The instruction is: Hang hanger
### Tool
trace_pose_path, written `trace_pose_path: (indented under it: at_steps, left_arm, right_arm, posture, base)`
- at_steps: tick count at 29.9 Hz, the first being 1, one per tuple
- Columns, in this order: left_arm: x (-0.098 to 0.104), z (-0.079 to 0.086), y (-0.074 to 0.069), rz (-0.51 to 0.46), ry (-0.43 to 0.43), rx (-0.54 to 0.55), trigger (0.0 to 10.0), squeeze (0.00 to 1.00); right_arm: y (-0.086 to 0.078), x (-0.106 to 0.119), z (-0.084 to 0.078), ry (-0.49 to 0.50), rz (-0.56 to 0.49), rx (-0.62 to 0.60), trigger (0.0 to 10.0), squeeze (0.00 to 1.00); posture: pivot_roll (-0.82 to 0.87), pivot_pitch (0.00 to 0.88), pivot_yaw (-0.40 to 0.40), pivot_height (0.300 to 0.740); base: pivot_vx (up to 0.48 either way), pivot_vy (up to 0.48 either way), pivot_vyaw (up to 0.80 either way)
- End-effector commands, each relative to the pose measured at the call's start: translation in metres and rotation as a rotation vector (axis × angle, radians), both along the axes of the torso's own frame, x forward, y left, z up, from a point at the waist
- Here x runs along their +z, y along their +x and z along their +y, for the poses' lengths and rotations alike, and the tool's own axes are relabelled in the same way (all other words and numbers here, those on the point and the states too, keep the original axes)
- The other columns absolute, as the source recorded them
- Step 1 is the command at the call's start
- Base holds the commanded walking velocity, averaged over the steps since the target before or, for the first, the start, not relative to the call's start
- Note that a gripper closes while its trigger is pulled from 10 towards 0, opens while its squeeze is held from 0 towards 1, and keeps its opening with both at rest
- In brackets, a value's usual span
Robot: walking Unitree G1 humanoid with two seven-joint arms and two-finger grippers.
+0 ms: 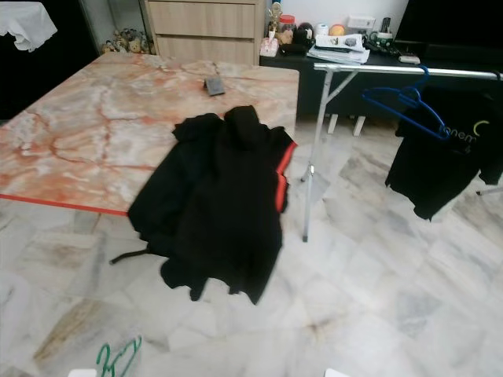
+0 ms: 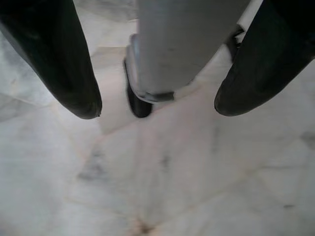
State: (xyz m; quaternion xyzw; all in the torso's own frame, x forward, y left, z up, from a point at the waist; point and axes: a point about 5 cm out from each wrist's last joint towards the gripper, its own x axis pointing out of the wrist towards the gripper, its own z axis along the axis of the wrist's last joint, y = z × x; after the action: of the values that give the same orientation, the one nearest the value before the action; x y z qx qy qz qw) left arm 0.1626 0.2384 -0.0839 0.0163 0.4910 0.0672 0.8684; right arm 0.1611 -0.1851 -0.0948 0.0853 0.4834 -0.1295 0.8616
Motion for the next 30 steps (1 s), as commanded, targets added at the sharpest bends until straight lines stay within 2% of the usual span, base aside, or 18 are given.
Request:
trace_pose_path:
  at_steps: [1, 12, 15, 19, 21, 24, 30]
  left_arm:
    - [-0.005, -0.004, -0.009, 0.035, -0.011, -0.006, 10.0, 0.00]
    - [-0.008, -0.014, -0.012, 0.041, -0.018, -0.022, 10.0, 0.00]
    - [-0.009, -0.017, -0.013, 0.042, -0.021, -0.029, 10.0, 0.00]
    - [-0.010, -0.018, -0.013, 0.042, -0.022, -0.031, 10.0, 0.00]
    - [-0.010, -0.021, -0.013, 0.042, -0.024, -0.035, 10.0, 0.00]
    - [-0.010, -0.021, -0.013, 0.042, -0.025, -0.036, 10.0, 0.00]
    - [-0.010, -0.023, -0.013, 0.041, -0.026, -0.039, 10.0, 0.00]
  right_arm:
    - [-0.009, -0.003, -0.007, -0.011, 0.025, -0.010, 10.0, 0.00]
    - [-0.009, -0.002, -0.009, -0.013, 0.027, -0.010, 10.0, 0.00]
    - [0.003, 0.002, -0.011, -0.019, 0.011, -0.006, 10.0, 0.00]
    - [0.007, 0.004, -0.012, -0.021, 0.006, -0.005, 10.0, 0.00]
    - [0.015, 0.007, -0.012, -0.023, -0.001, 0.002, 10.0, 0.00]
    - [0.016, 0.008, -0.012, -0.023, -0.001, 0.005, 10.0, 0.00]
    - [0.009, 0.005, -0.011, -0.023, 0.005, 0.009, 10.0, 0.00]
  posture:
    - [-0.03, 0.107, 0.013, 0.740]
    - [-0.04, 0.092, 0.014, 0.740]
    - [-0.04, 0.085, 0.014, 0.740]
    - [-0.04, 0.082, 0.014, 0.740]
    - [-0.04, 0.079, 0.013, 0.740]
    - [-0.04, 0.076, 0.013, 0.740]
    - [-0.04, 0.076, 0.013, 0.740]
  base:
    - [0.000, -0.371, 0.00]
    - [0.000, -0.374, 0.00]
    - [0.000, -0.374, 0.00]
    - [0.000, -0.375, 0.00]
    - [0.000, -0.377, 0.00]
    - [0.000, -0.375, 0.00]
    - [0.000, -0.374, 0.00]
